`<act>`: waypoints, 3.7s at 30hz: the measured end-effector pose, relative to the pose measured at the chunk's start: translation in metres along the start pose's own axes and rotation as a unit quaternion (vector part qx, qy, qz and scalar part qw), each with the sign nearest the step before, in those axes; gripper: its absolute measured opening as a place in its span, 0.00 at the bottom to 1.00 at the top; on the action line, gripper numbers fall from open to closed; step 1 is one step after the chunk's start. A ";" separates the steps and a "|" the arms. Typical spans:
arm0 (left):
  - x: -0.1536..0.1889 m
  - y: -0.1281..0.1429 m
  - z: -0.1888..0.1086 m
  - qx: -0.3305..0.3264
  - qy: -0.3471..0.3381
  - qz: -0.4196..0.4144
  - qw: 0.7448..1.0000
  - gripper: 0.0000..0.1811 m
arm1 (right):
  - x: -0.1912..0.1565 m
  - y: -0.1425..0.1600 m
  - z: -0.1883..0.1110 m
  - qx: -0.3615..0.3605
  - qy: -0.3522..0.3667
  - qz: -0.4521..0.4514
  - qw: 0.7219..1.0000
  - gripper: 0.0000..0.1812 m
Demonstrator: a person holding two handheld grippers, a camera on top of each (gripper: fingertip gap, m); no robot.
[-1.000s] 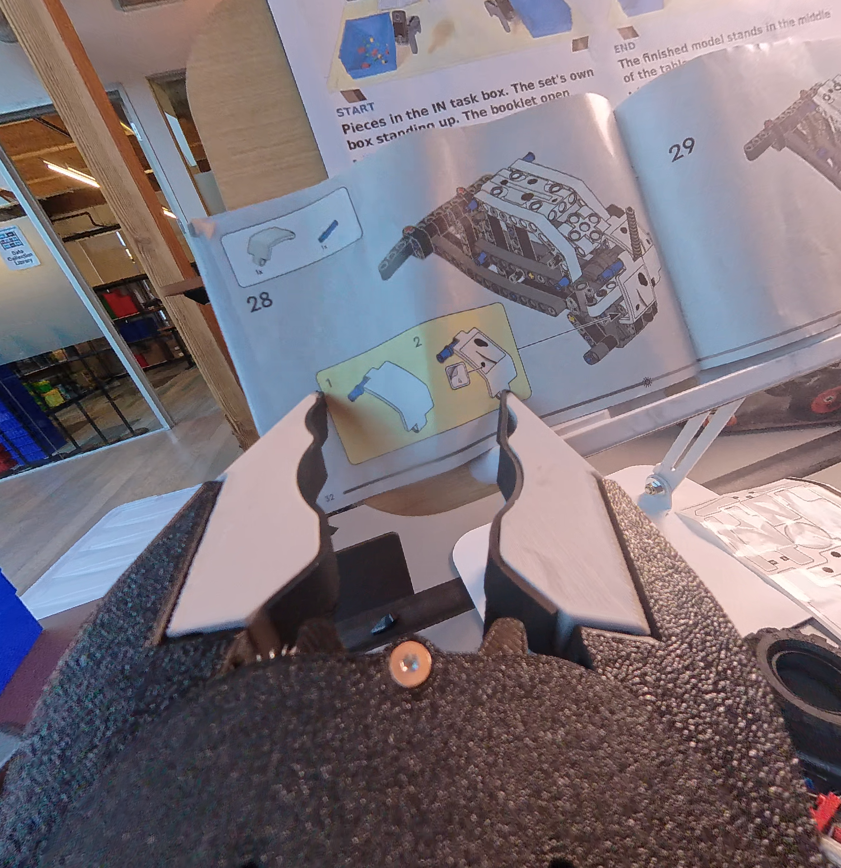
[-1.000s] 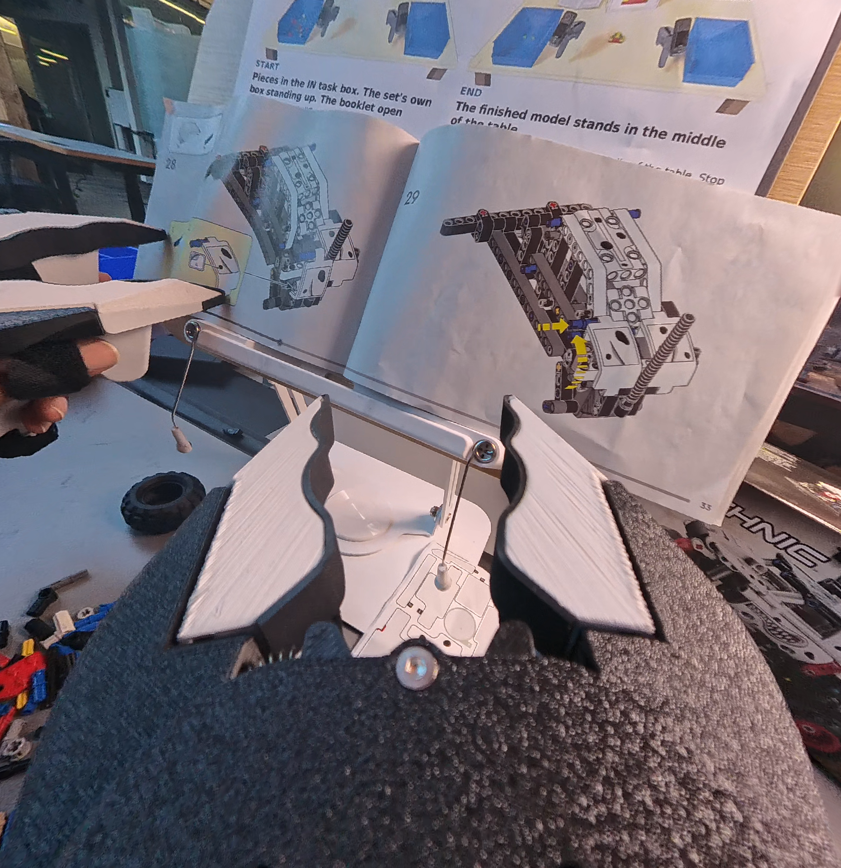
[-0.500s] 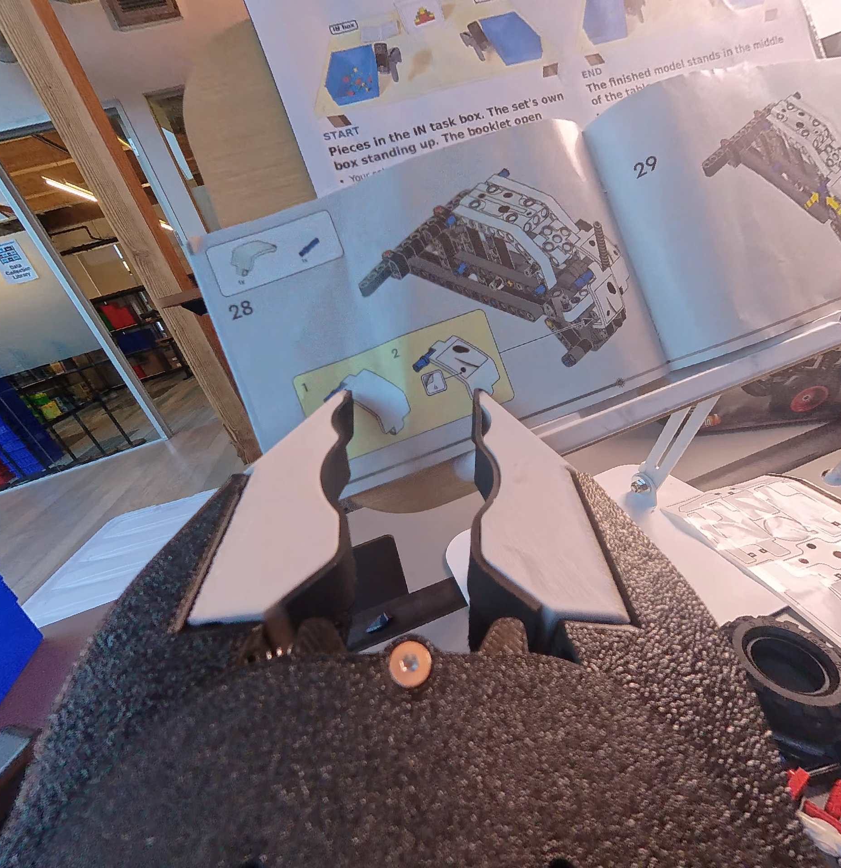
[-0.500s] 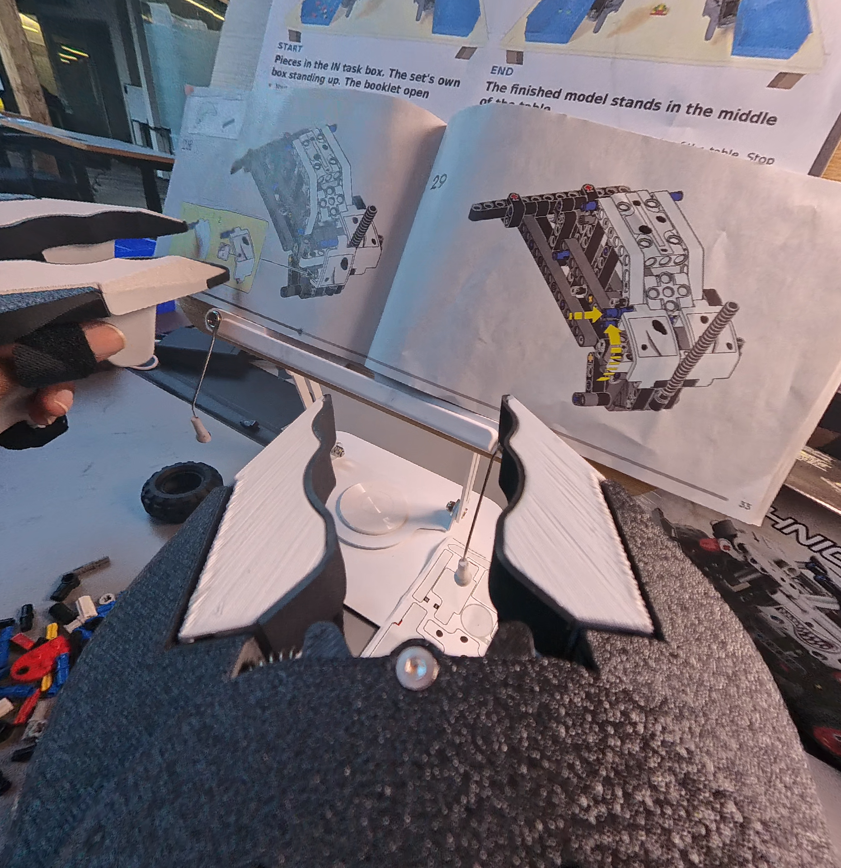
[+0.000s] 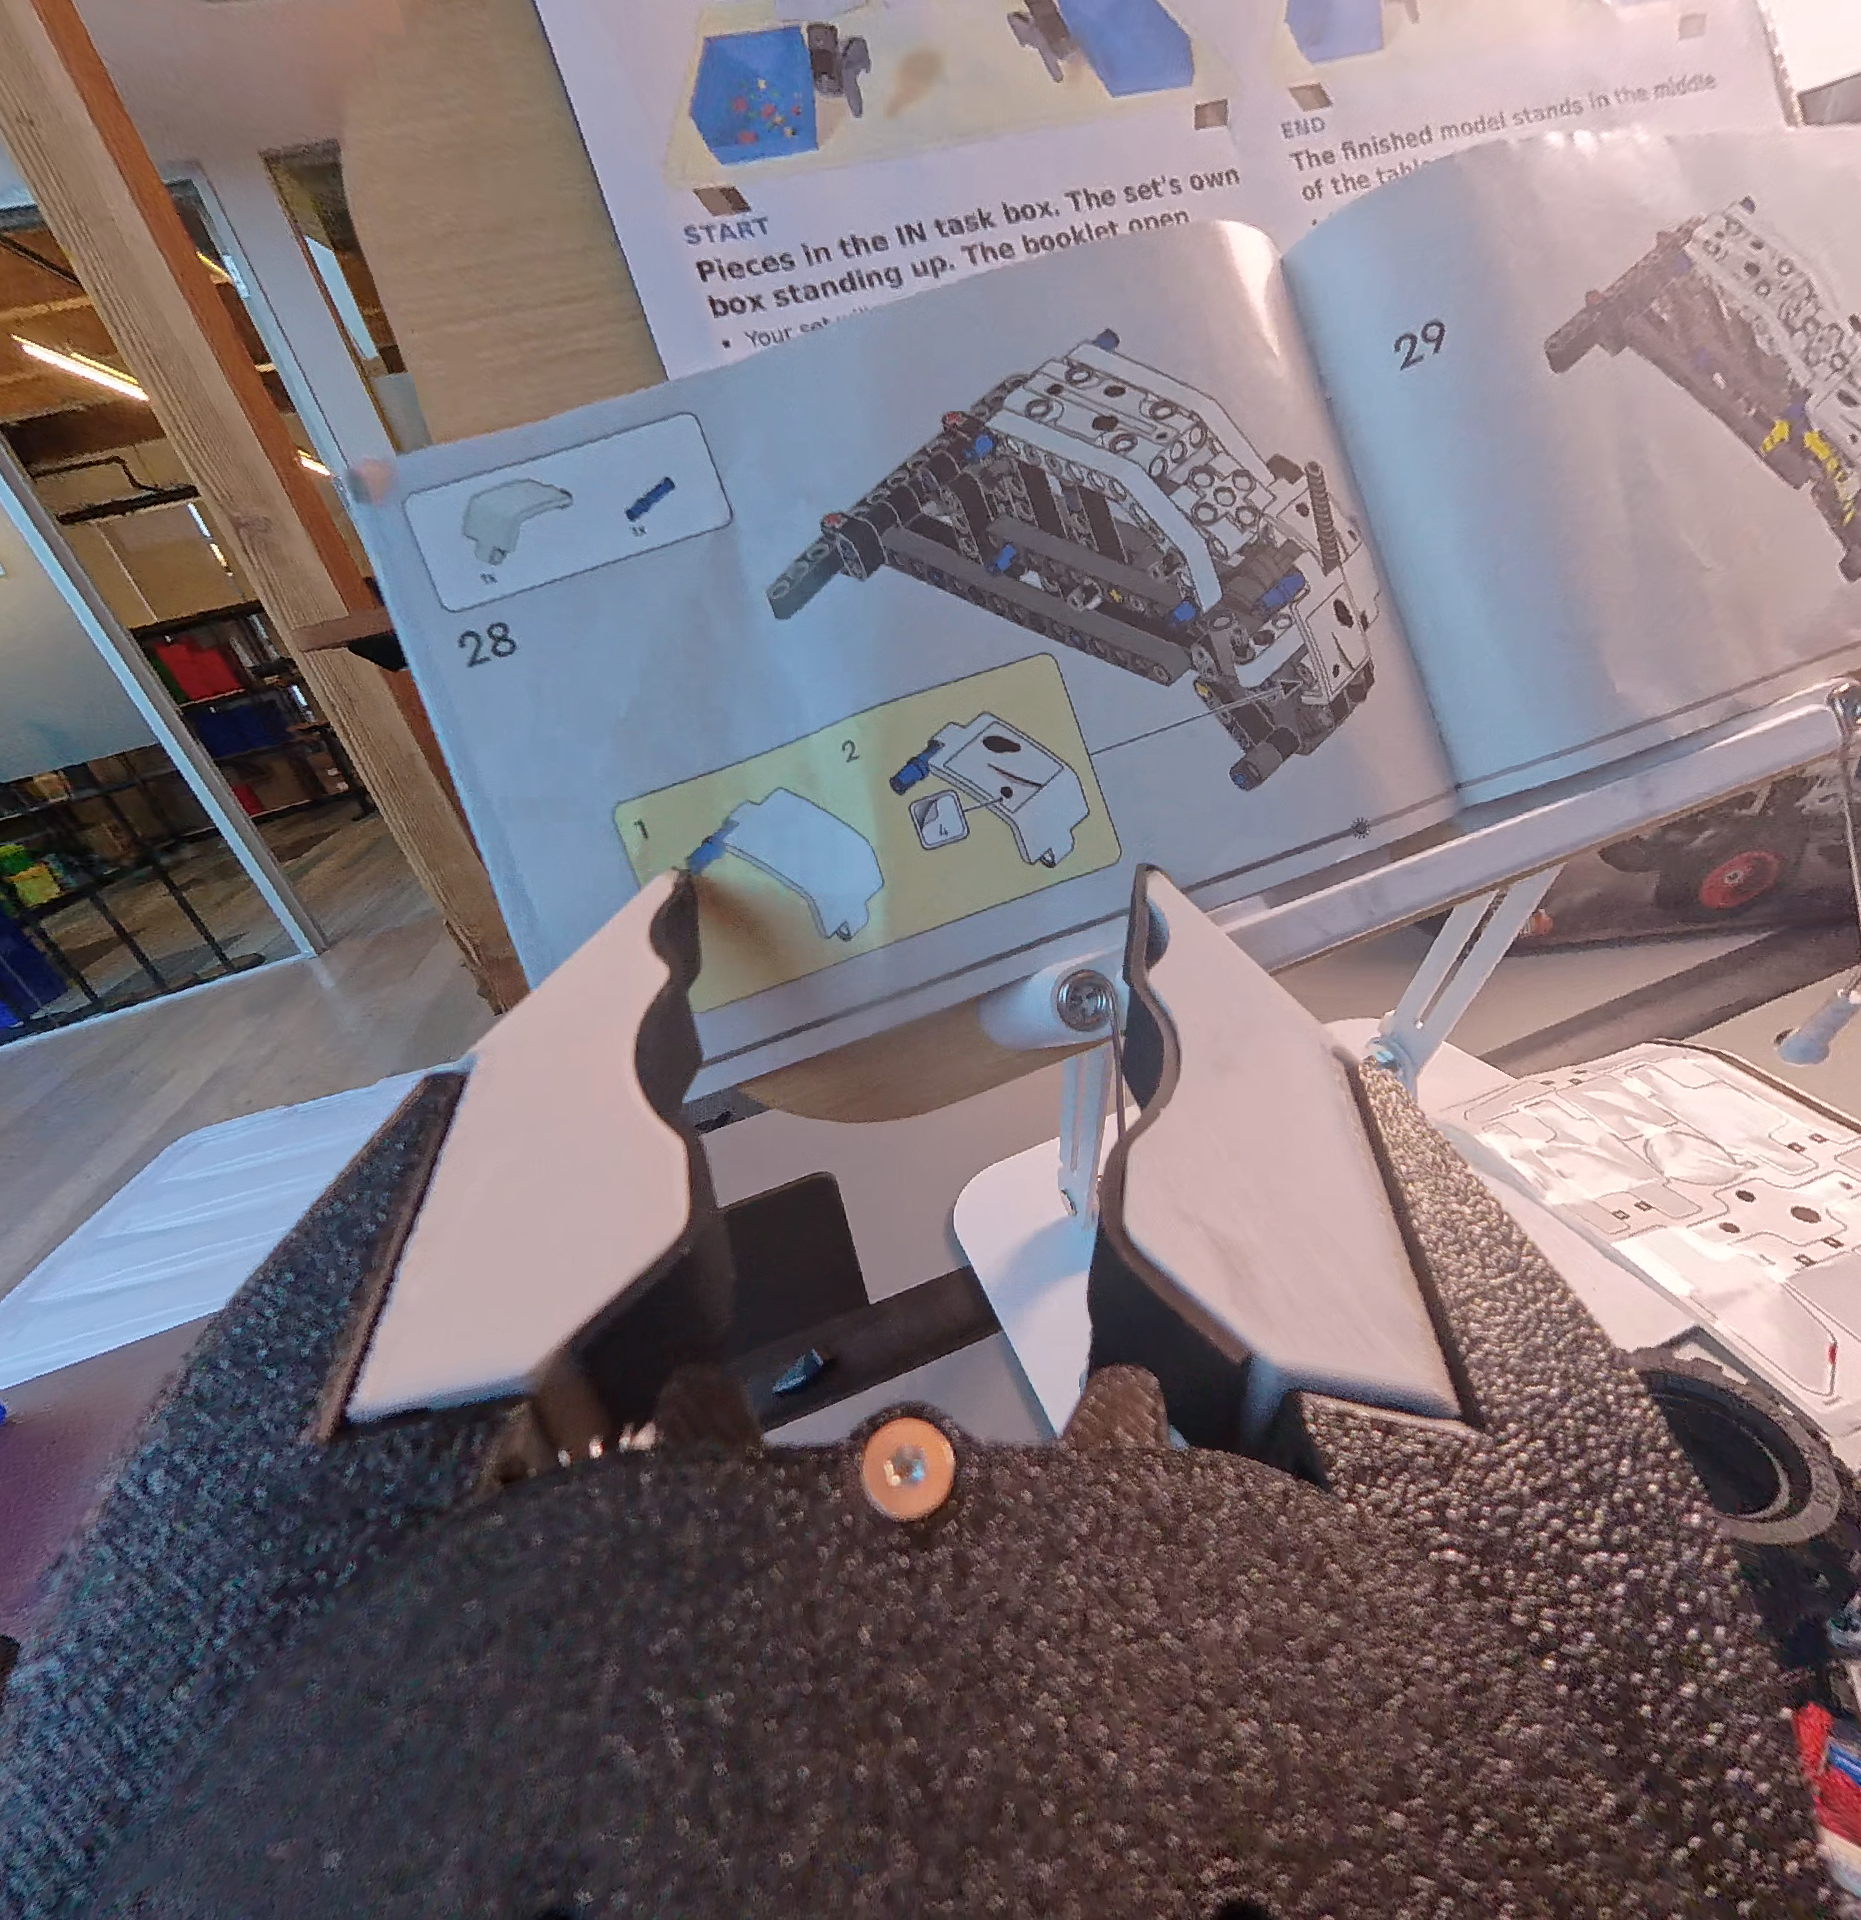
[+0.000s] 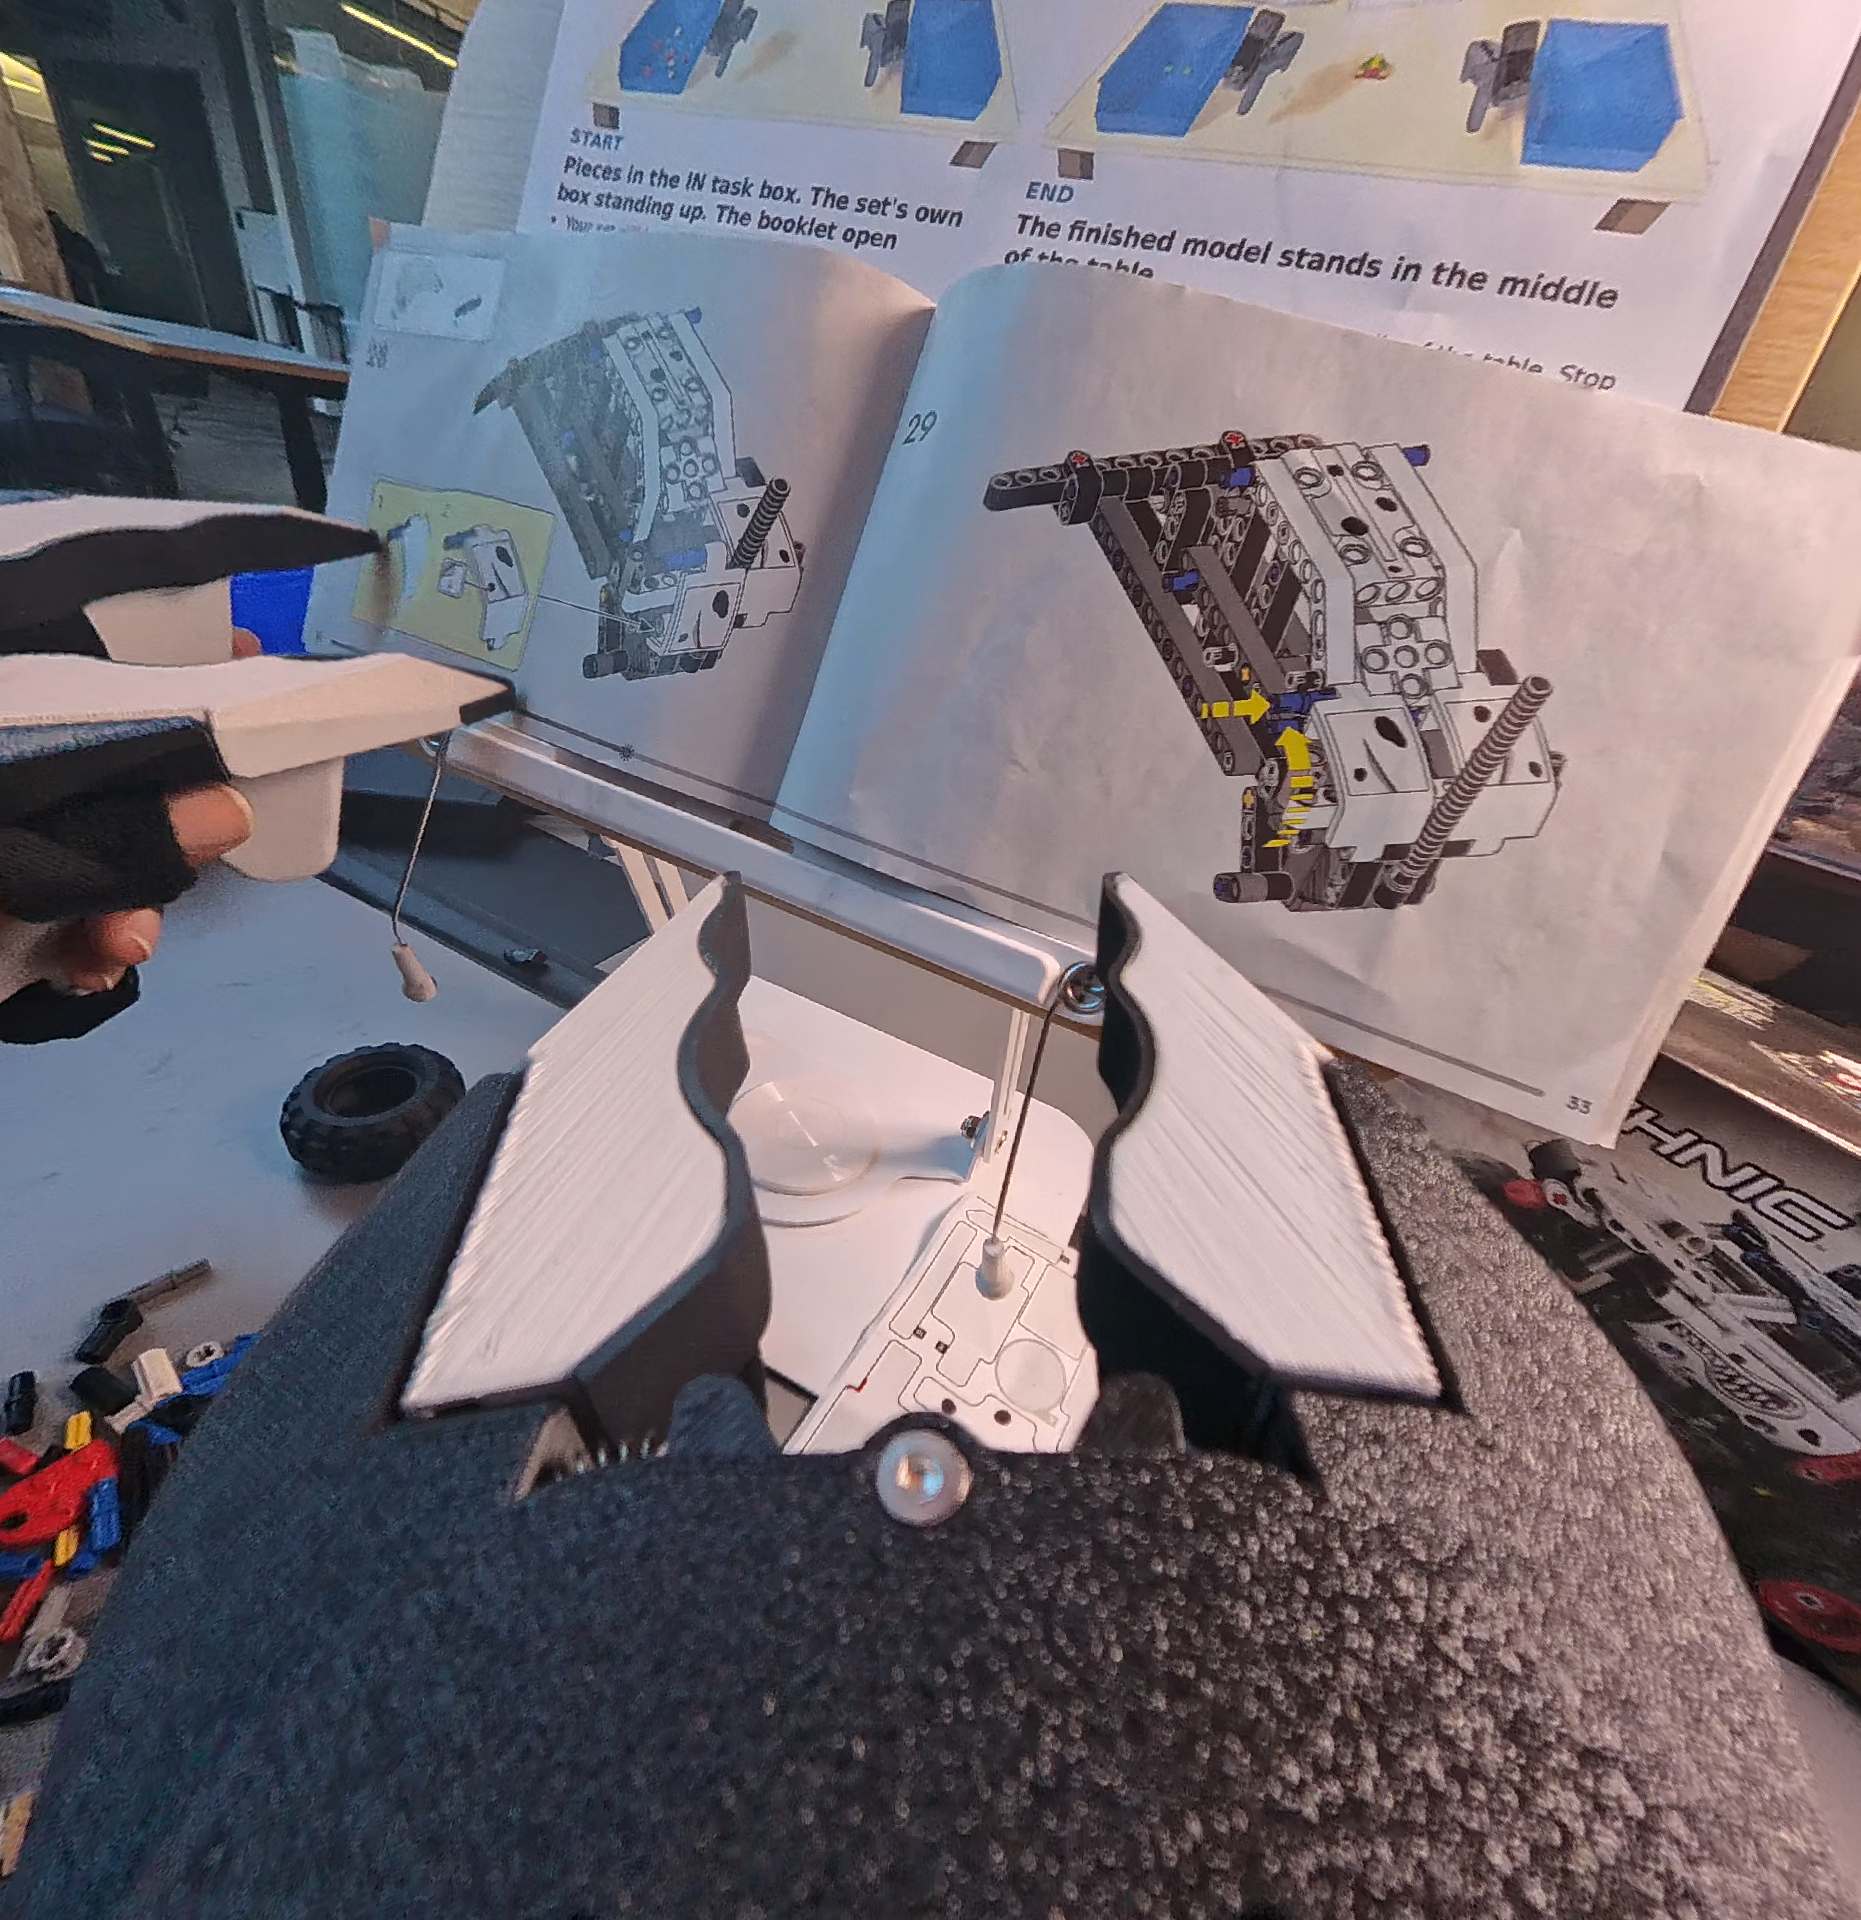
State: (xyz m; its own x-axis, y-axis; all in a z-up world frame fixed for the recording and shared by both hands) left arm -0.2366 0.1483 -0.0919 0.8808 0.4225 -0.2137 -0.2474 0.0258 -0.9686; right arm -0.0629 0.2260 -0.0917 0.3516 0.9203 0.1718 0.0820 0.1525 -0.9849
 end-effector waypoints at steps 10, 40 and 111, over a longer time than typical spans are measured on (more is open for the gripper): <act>0.002 0.000 -0.003 -0.003 0.007 0.019 1.000 0.22 | 0.007 -0.009 -0.005 0.020 0.027 -0.008 0.999 0.38; 0.136 -0.070 -0.057 0.058 0.275 -0.091 0.955 0.15 | -0.011 -0.013 0.010 0.033 0.019 -0.098 0.994 0.33; 0.091 -0.074 -0.019 0.041 0.135 -0.055 0.988 0.09 | 0.036 -0.012 -0.004 0.066 0.023 -0.106 0.992 0.36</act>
State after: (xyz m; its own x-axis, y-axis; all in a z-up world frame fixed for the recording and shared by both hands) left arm -0.1306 0.1675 -0.0424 0.9771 0.1566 -0.1438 -0.1657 0.1372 -0.9766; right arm -0.0473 0.2555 -0.0739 0.3827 0.8452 0.3731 0.0376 0.3893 -0.9203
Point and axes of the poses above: each gripper's, where its closed fingertips meet, z out along the fingers, y out of its underside, x = y × z across the jaws, the point moved 2 cm from there along -z, back along the fingers, and after that the axes turned 7 degrees about -y, right-handed, at the moved point
